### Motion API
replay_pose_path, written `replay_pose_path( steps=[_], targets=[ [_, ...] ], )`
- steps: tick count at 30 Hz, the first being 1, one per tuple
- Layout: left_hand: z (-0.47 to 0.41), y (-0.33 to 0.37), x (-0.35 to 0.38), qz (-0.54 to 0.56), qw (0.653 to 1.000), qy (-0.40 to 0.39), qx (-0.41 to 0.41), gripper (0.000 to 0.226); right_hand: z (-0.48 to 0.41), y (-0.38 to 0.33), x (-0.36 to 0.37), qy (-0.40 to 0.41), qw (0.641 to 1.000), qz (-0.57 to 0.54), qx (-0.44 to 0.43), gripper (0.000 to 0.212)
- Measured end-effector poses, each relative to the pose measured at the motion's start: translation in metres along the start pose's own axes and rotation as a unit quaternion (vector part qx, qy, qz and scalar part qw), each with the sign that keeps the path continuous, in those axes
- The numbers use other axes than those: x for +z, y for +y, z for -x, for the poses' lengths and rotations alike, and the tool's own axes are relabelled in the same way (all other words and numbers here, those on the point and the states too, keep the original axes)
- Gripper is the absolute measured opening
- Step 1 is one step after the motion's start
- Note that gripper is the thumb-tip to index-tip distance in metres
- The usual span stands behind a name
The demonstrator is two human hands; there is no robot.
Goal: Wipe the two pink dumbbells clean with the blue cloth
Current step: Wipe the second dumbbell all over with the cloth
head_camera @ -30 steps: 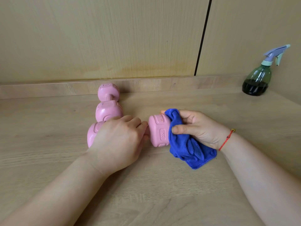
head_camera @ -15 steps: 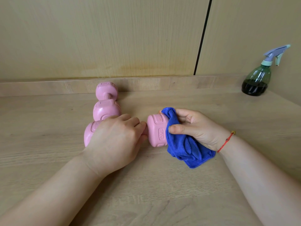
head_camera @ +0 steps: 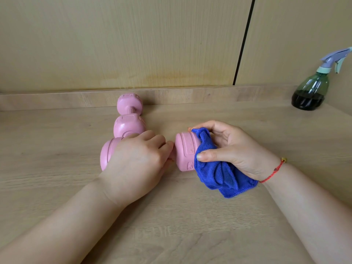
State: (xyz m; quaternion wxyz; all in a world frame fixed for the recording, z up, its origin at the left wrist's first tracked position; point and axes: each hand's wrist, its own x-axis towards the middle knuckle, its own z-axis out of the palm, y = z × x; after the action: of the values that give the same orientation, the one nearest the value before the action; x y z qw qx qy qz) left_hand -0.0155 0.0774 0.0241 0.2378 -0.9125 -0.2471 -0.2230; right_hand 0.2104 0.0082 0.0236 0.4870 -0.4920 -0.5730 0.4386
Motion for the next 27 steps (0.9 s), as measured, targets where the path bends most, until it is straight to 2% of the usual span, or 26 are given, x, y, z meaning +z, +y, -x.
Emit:
replay_pose_path(
  steps=[5, 9, 12, 16, 17, 22, 27],
  targets=[
    [-0.002, 0.001, -0.003, -0.007, 1.000, -0.006, -0.008, 0.018, 0.002, -0.002, 0.008, 0.019, 0.999, 0.048, -0.004, 0.058],
    [-0.002, 0.002, -0.002, 0.009, 0.999, -0.013, -0.034, 0.018, 0.002, -0.005, 0.006, 0.005, 1.000, 0.001, 0.013, 0.052],
    [-0.003, 0.005, 0.000, 0.009, 0.998, -0.025, -0.050, 0.022, 0.000, -0.004, 0.005, 0.011, 0.999, -0.042, 0.020, 0.037],
    [-0.004, 0.002, 0.005, -0.001, 0.999, -0.033, -0.038, 0.021, -0.005, -0.003, 0.016, 0.076, 0.997, 0.008, 0.017, 0.013],
    [-0.004, 0.000, 0.006, -0.002, 0.999, -0.035, -0.034, 0.020, -0.005, -0.002, 0.018, 0.078, 0.997, 0.010, 0.020, 0.014],
    [-0.004, -0.001, 0.006, -0.006, 0.999, -0.042, -0.024, 0.012, -0.002, -0.002, 0.012, 0.003, 0.999, 0.027, 0.030, 0.048],
    [-0.003, -0.002, 0.006, -0.022, 0.999, -0.031, -0.022, 0.013, -0.006, 0.001, 0.014, 0.037, 0.998, 0.052, 0.002, 0.047]
  ],
)
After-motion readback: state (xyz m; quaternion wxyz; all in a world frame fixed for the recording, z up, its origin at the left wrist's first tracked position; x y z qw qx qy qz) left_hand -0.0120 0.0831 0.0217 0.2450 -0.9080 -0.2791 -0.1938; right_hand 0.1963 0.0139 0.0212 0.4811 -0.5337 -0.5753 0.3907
